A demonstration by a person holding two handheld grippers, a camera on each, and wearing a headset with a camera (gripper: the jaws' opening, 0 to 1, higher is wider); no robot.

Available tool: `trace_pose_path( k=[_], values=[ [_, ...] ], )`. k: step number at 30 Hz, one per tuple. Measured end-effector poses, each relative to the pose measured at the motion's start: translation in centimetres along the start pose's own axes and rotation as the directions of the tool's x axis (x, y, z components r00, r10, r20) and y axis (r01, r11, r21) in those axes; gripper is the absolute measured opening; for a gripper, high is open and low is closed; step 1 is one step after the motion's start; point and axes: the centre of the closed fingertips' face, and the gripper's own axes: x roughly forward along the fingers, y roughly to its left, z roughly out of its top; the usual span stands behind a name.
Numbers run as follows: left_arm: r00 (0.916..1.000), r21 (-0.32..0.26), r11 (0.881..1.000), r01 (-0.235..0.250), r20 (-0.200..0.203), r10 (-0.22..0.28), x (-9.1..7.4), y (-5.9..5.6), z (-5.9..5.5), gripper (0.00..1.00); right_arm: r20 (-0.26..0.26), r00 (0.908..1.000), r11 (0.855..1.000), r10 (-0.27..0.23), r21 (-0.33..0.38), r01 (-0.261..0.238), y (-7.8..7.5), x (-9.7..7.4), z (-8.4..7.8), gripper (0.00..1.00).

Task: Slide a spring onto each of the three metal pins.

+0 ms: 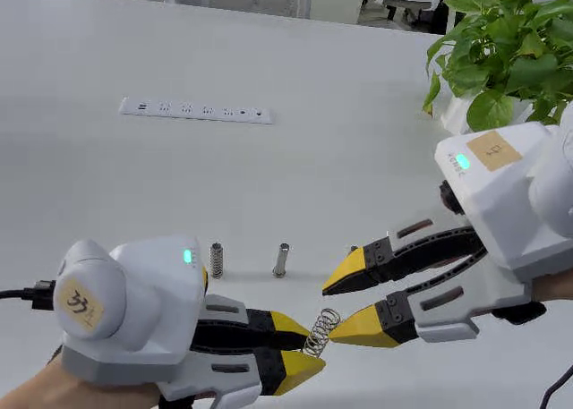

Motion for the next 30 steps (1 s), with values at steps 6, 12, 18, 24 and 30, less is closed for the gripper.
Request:
trace_pose_path(
  k=[6,12,18,24,30],
  values=[
    [0.9951,0.128,0.989,-0.069,-0.062,0.078,0.3,0.8,-1.0,0.06,-0.061,0.9982,0.999,0.003,-0.041,-0.005,0.4,0.9,-0.7,0.21],
    [0.9889,0.203,0.977,-0.070,-0.115,0.095,0.6,0.8,-1.8,0.07,-0.106,0.9943,0.999,0.012,-0.041,-0.017,0.5,1.8,-1.4,0.22],
    [0.9857,0.229,0.972,-0.061,-0.139,0.095,0.9,0.8,-2.1,0.07,-0.131,0.9910,0.999,0.027,-0.039,-0.032,0.7,2.6,-1.7,0.19],
    [0.9869,0.224,0.973,-0.057,-0.134,0.089,1.1,0.7,-2.0,0.07,-0.157,0.9866,0.999,0.044,-0.023,-0.049,0.9,3.2,-2.1,0.13],
    [0.9882,0.220,0.974,-0.055,-0.128,0.084,1.1,0.7,-1.8,0.07,-0.157,0.9860,0.998,0.056,-0.025,-0.060,1.1,3.4,-2.0,0.11]
  ],
)
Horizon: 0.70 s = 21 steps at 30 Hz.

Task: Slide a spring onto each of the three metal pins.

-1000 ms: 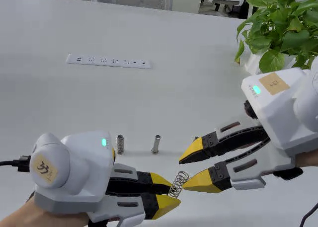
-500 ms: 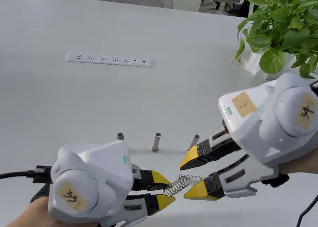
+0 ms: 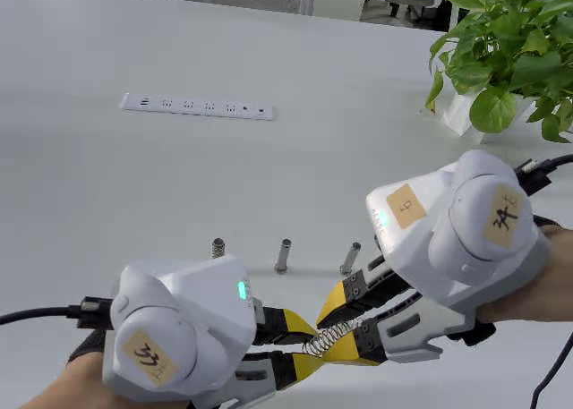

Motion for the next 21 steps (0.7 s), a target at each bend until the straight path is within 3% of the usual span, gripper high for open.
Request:
trace_pose_path(
  k=[21],
  values=[
    [0.9994,-0.050,0.999,-0.003,0.035,0.004,0.02,-0.24,0.19,0.07,-0.010,0.9999,1.000,0.005,0.002,-0.005,0.00,0.33,-0.33,0.07]
  ],
)
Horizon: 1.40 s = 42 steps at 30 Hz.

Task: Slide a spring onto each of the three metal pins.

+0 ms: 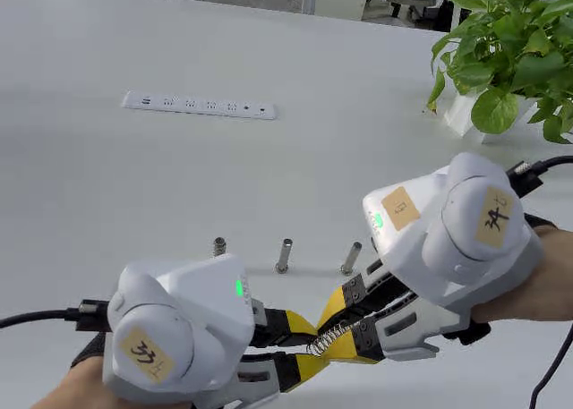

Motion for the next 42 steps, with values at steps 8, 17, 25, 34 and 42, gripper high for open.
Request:
trace_pose_path(
  k=[8,17,25,34,42],
  values=[
    [1.0000,-0.002,1.000,0.004,0.004,-0.004,0.1,-0.2,0.0,0.07,-0.007,1.0000,1.000,0.004,-0.016,-0.004,0.2,0.0,-0.2,0.07],
    [0.9997,-0.036,0.999,-0.004,0.025,0.005,0.2,-0.2,-0.1,0.07,-0.010,0.9999,1.000,0.011,-0.024,-0.011,0.3,0.1,-0.4,0.07],
    [0.9984,-0.081,0.997,-0.015,0.052,0.019,0.0,0.1,0.0,0.15,-0.041,0.9990,0.999,0.016,-0.038,-0.017,0.1,0.4,-0.9,0.07],
    [0.9942,-0.150,0.986,-0.067,0.073,0.079,-0.9,1.1,-0.7,0.33,-0.046,0.9989,0.999,0.011,-0.043,-0.013,-0.1,0.5,-1.1,0.07],
    [0.9780,-0.224,0.959,-0.175,0.072,0.196,-2.4,3.3,-1.7,0.52,-0.056,0.9984,0.999,0.008,-0.050,-0.011,-0.3,0.7,-1.8,0.07]
  ],
)
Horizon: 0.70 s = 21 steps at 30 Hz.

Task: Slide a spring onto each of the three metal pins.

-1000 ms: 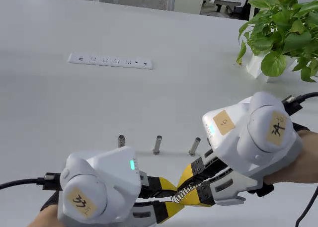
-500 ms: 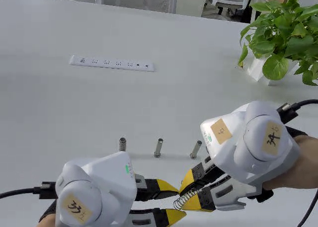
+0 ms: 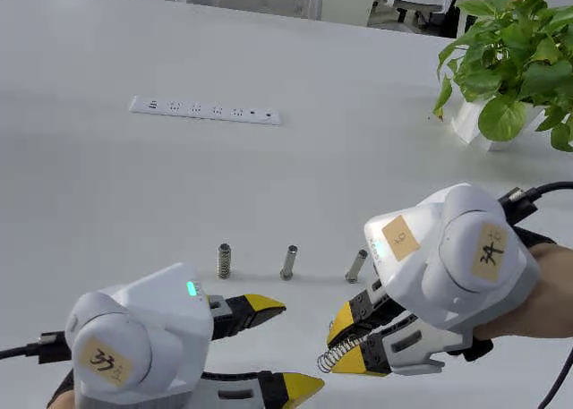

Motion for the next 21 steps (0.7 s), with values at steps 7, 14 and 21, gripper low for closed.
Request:
trace_pose_path(
  k=[7,14,21],
  values=[
    [0.9916,-0.057,0.990,-0.129,0.007,0.129,-1.2,2.9,-0.3,0.71,-0.011,0.9999,1.000,0.001,-0.002,-0.001,-0.1,0.2,-0.6,0.07],
    [0.9772,-0.092,0.973,-0.212,-0.025,0.211,-2.0,4.6,-1.5,0.91,-0.006,1.0000,1.000,-0.005,-0.003,0.005,-0.4,0.3,-0.9,0.07],
    [0.9586,-0.110,0.952,-0.284,-0.051,0.280,-3.0,5.6,-2.3,0.99,-0.014,0.9998,1.000,-0.013,-0.005,0.013,-1.0,0.4,-1.4,0.07]
  ],
)
